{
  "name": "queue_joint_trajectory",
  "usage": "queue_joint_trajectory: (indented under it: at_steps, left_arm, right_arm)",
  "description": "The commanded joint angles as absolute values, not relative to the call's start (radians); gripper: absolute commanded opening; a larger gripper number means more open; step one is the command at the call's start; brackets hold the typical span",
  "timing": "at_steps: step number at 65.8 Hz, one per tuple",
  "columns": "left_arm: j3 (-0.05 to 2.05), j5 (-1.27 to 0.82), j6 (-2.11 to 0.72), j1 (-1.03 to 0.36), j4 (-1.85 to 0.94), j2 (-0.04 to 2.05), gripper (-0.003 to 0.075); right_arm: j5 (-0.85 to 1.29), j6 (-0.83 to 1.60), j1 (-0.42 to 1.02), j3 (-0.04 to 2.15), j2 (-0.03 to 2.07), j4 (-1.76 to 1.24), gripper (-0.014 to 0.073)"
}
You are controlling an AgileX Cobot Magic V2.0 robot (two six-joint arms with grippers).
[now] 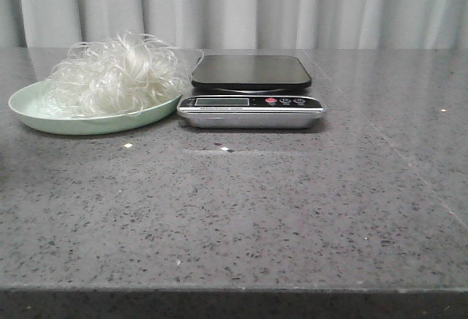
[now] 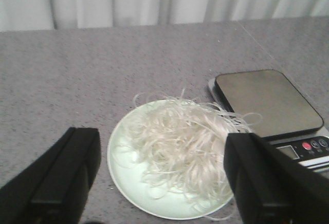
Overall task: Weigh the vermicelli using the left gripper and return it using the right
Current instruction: 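Lower the left gripper and grasp the vermicelli pile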
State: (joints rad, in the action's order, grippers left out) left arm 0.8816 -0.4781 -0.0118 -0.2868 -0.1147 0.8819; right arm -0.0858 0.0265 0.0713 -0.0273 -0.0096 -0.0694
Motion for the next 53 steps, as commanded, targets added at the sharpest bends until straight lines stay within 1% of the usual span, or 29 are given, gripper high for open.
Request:
queue_joint_trajectory:
  at_steps: [1,18,27,44,49,53]
  left_arm:
    - [1.007,-0.478,-0.01,-0.327,-0.157,1.011,0.0568]
    - [1.23,-0.613,-0.01,-0.402,-0.159,1.337,0.0567]
    - [1.314,-0.666,-0.01,-0.411,-0.192,1.477,0.0566]
    - [1.411,-0.78,-0.01,-0.408,-0.19,1.648,0.0564]
    - [1.422,-0.797,-0.006,-0.402,-0.19,1.684,0.0539]
    - [1.433,-0.813,0.0,-0.397,-0.19,1.714,0.0481]
  right_arm:
    - [-0.167,0.026,0.067,-0.019,-0.027,-0.061,0.0167]
    - [-0.167,0.026,0.067,-0.019,-0.027,-0.061,0.0167]
    - [-0.167,0.026,0.067,-0.019,-0.027,-0.061,0.0167]
    - [-0.167,0.026,0.067,-0.019,-0.027,-0.061,0.0167]
    - [-0.167,0.026,0.067,-0.019,-0.027,-0.061,0.0167]
    - [-0.167,0.026,0.067,-0.019,-0.027,-0.061,0.0167]
